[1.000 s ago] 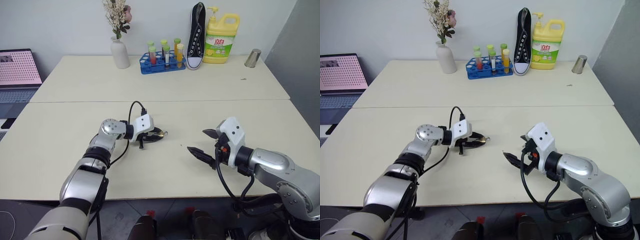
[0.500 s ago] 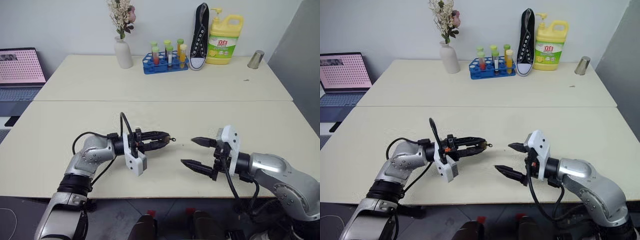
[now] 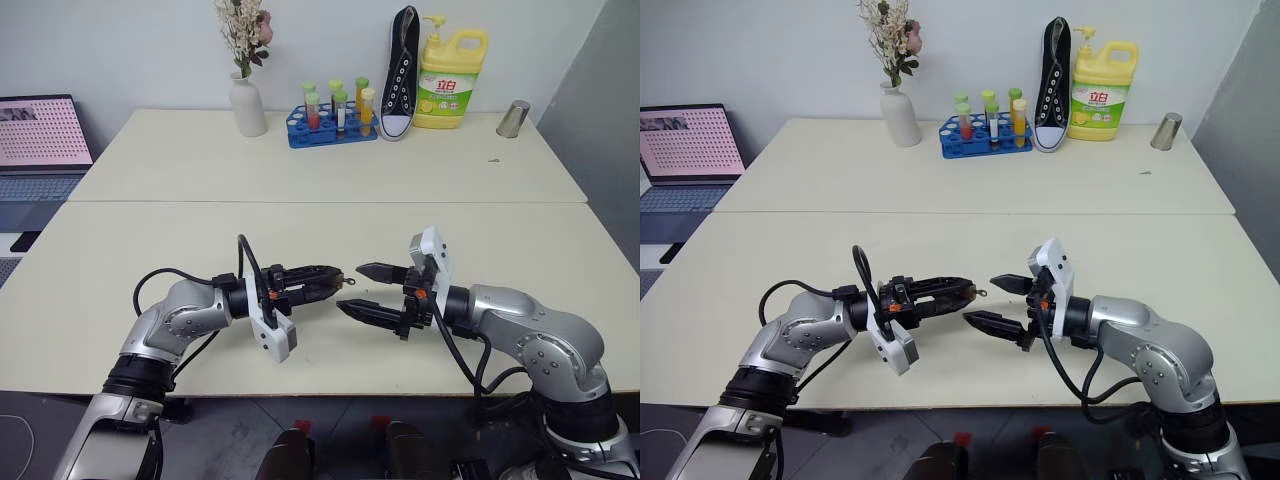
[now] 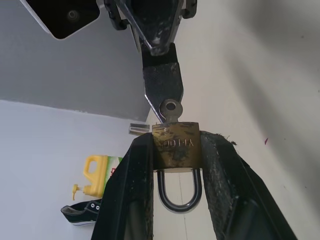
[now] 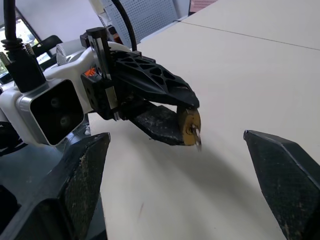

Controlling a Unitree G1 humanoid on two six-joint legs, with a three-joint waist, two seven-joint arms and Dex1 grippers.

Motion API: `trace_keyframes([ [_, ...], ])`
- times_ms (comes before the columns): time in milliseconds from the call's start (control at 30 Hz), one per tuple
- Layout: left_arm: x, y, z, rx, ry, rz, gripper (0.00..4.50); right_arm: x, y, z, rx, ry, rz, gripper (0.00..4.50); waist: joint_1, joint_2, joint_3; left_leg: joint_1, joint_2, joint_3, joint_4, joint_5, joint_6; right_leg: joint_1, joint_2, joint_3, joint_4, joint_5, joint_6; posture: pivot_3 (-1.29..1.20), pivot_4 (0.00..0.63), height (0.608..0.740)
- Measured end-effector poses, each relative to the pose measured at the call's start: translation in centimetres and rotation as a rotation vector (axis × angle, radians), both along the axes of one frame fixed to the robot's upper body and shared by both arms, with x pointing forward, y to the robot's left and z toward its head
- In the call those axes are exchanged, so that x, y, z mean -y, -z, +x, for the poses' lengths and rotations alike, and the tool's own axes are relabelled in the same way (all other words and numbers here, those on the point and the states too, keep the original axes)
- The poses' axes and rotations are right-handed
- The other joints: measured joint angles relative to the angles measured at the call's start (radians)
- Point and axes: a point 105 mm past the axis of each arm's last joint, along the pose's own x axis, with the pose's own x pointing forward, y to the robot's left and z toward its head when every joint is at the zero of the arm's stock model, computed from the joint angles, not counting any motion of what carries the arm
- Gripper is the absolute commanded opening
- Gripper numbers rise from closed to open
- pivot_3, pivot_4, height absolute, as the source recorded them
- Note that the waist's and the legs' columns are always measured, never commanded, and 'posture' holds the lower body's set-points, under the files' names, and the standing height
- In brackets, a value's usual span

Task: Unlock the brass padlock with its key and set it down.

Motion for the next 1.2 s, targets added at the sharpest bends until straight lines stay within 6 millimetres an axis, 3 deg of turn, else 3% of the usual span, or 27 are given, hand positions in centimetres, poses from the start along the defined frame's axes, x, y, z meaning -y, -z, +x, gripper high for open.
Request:
trace_keyframes([
  [333, -0.1, 0.0, 0.1, 0.001, -0.008, -0.004, 0.96, -0.3, 0.2, 0.8, -0.027, -0.002, -0.012, 0.2, -0.001, 0.0, 0.0, 0.0, 0.0, 0.0, 0.0, 0.0, 0.0, 0.0, 0.0, 0.0, 0.0, 0.0, 0.0, 0.0, 0.15, 0.74],
  [367, -0.1, 0.0, 0.0, 0.002, -0.007, -0.006, 0.96, -0.2, 0.2, 0.9, -0.026, 0.004, -0.018, 0.0, 0.0, 0.0, 0.0, 0.0, 0.0, 0.0, 0.0, 0.0, 0.0, 0.0, 0.0, 0.0, 0.0, 0.0, 0.0, 0.0, 0.15, 0.74],
  [733, 0.0, 0.1, -0.1, 0.014, -0.003, 0.01, 0.96, 0.0, 0.2, 1.0, -0.057, -0.011, -0.034, 0.0, -0.001, 0.0, 0.0, 0.0, 0.0, 0.0, 0.0, 0.0, 0.0, 0.0, 0.0, 0.0, 0.0, 0.0, 0.0, 0.0, 0.15, 0.74],
  [1000, 0.2, 0.3, -0.5, 0.035, 0.028, 0.035, 0.96, 0.3, 0.1, 1.4, -0.444, -0.062, 0.03, 0.0, 0.0, 0.0, 0.0, 0.0, 0.0, 0.0, 0.0, 0.0, 0.0, -0.001, 0.0, 0.0, 0.001, 0.0, 0.0, 0.0, 0.15, 0.74],
  [1200, 0.0, 0.3, -0.3, 0.051, 0.013, 0.048, 0.96, 0.1, 0.2, 2.0, -0.577, -0.041, 0.073, 0.0, -0.001, 0.001, 0.0, 0.0, 0.0, 0.001, 0.0, 0.0, 0.0, -0.001, 0.0, 0.001, 0.002, 0.0, 0.0, 0.0, 0.15, 0.74],
])
